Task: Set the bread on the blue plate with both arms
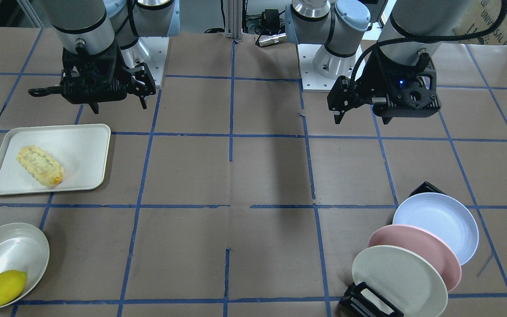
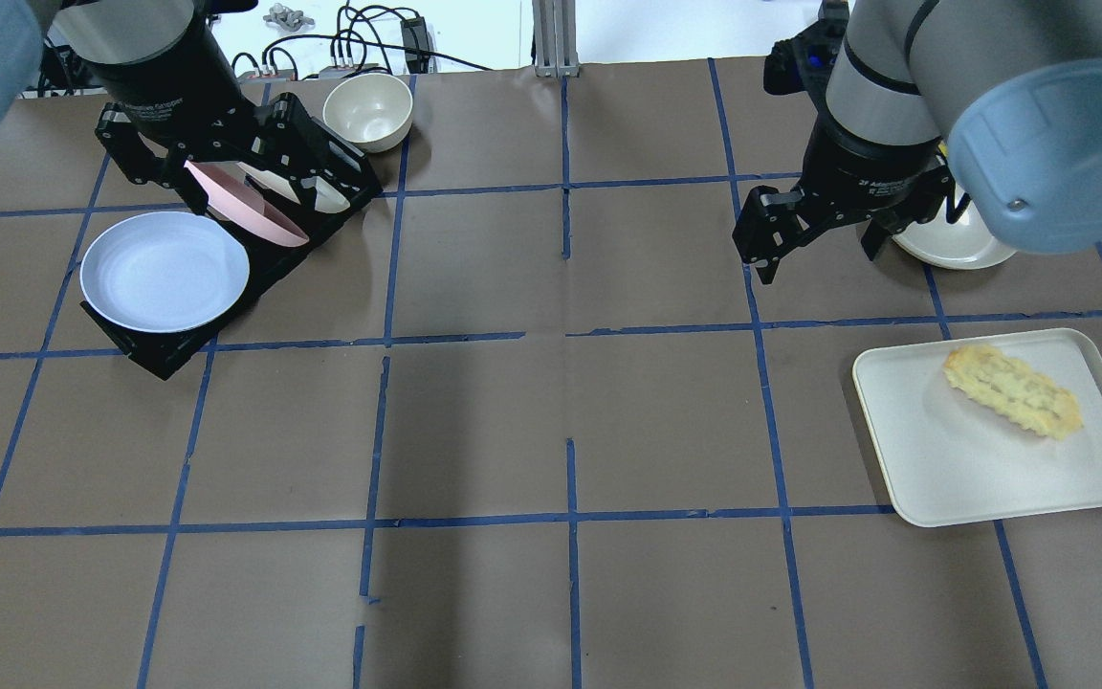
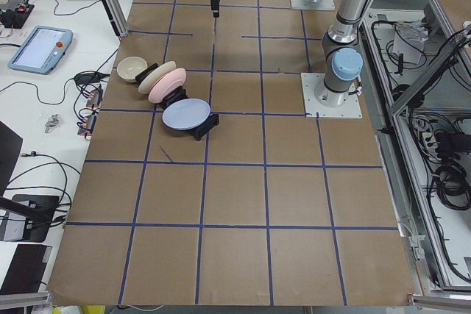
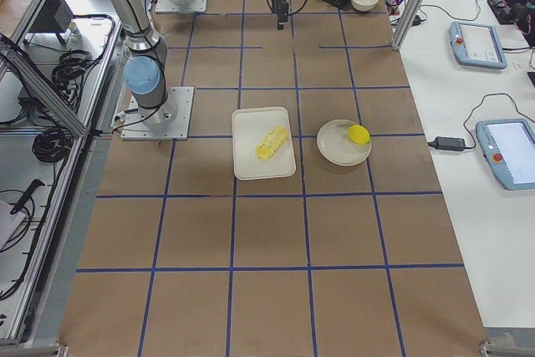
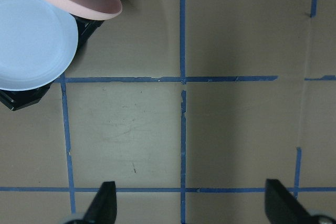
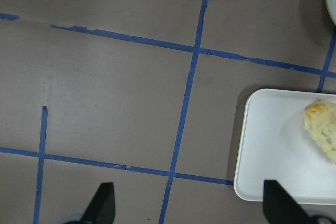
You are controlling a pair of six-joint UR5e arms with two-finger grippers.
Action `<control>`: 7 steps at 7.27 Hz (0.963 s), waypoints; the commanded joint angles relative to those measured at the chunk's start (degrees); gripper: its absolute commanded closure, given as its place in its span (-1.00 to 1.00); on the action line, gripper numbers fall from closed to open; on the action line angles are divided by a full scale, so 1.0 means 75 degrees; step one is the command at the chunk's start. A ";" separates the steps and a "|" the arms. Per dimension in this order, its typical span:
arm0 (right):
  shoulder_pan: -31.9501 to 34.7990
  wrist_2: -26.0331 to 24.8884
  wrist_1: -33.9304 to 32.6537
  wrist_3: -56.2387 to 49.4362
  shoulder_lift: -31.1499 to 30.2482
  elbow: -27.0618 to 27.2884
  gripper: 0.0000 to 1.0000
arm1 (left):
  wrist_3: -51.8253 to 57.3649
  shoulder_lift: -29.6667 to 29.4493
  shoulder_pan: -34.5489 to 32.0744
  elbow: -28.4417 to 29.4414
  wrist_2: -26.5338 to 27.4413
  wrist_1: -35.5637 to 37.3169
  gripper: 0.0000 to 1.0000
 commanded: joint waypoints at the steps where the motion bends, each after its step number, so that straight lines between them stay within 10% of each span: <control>1: -0.0006 -0.0006 -0.0023 -0.0075 0.0010 0.0004 -1.00 | 0.0011 -0.0039 -0.0009 0.0054 0.0000 0.0011 -1.00; 5: -0.1837 -0.0065 -0.0477 -0.3813 0.0233 0.0645 -0.99 | 0.1421 -0.0249 0.1004 0.0055 -0.0046 0.0082 -1.00; 7: -0.3212 -0.0041 -0.2392 -0.6347 0.0221 0.2117 -0.99 | 0.3424 -0.0682 0.2306 0.0078 -0.0094 0.0245 -1.00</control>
